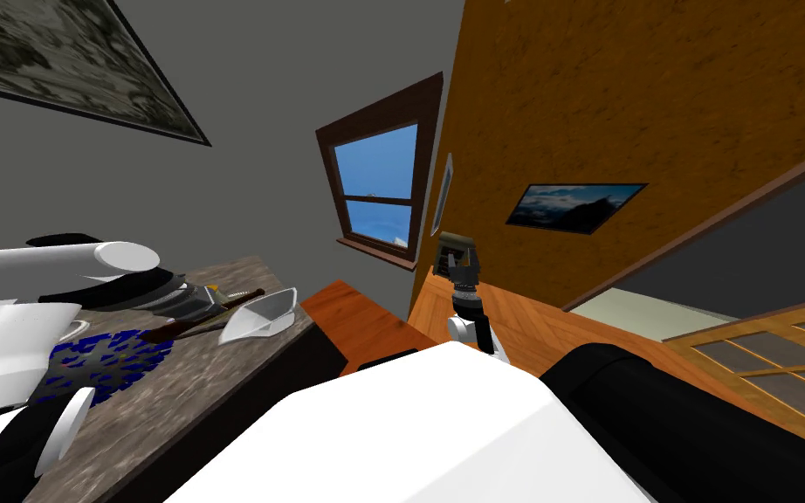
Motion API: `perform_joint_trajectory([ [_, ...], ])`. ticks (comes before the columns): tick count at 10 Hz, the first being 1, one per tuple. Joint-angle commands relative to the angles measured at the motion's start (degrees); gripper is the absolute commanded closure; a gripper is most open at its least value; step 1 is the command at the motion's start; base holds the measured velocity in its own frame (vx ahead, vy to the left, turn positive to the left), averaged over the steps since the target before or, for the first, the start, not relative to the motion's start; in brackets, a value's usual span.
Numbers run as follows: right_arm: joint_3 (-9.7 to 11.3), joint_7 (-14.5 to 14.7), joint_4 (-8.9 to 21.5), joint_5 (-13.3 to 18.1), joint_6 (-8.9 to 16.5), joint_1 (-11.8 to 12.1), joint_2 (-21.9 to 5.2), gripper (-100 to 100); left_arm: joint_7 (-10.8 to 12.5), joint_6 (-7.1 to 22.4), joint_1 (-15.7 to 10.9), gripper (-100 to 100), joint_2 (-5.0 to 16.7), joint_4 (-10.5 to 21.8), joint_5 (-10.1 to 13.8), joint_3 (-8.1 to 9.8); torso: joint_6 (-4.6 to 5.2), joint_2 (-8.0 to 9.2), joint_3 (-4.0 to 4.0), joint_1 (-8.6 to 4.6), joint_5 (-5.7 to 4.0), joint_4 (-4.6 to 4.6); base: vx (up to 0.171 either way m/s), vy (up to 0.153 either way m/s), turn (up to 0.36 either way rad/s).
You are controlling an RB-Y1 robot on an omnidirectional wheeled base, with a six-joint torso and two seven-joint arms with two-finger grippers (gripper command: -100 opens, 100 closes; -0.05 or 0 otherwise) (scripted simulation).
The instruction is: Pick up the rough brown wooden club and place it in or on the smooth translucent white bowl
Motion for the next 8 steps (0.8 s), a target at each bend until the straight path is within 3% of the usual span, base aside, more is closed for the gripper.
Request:
perform_joint_trajectory([
  [1, 0.00, 0.00, 0.00, 0.00, 0.00, 0.00, 0.00, 0, -0.39, 2.52, -1.09, 100, 1.61, 0.87, 1.77, 0.08, 0.00, 0.00, 0.00, 0.00, 0.00, 0.00, 0.074, -0.121, -0.172],
  [3, 0.00, 0.00, 0.00, 0.00, 0.00, 0.00, 0.00, 0, -0.55, 6.06, -2.19, 100, 2.76, 1.70, 2.93, -0.06, -0.09, 0.13, 0.05, 0.09, 0.04, -0.02, 0.054, -0.075, -0.105],
  [7, -0.01, 0.00, 0.00, 0.00, 0.00, 0.00, -0.01, 0, -0.67, 11.24, -2.96, 100, 3.54, 2.33, 3.74, -0.18, -0.21, 0.40, 0.18, 0.56, 0.17, 0.00, 0.020, -0.019, -0.029],
  [8, -0.01, 0.00, 0.00, 0.00, 0.00, 0.00, -0.01, 0, -0.41, 10.41, -2.42, 100, 3.35, 1.53, 3.76, 0.17, -0.20, 0.42, 0.19, 0.58, 0.17, 0.00, 0.000, 0.000, 0.000],
])
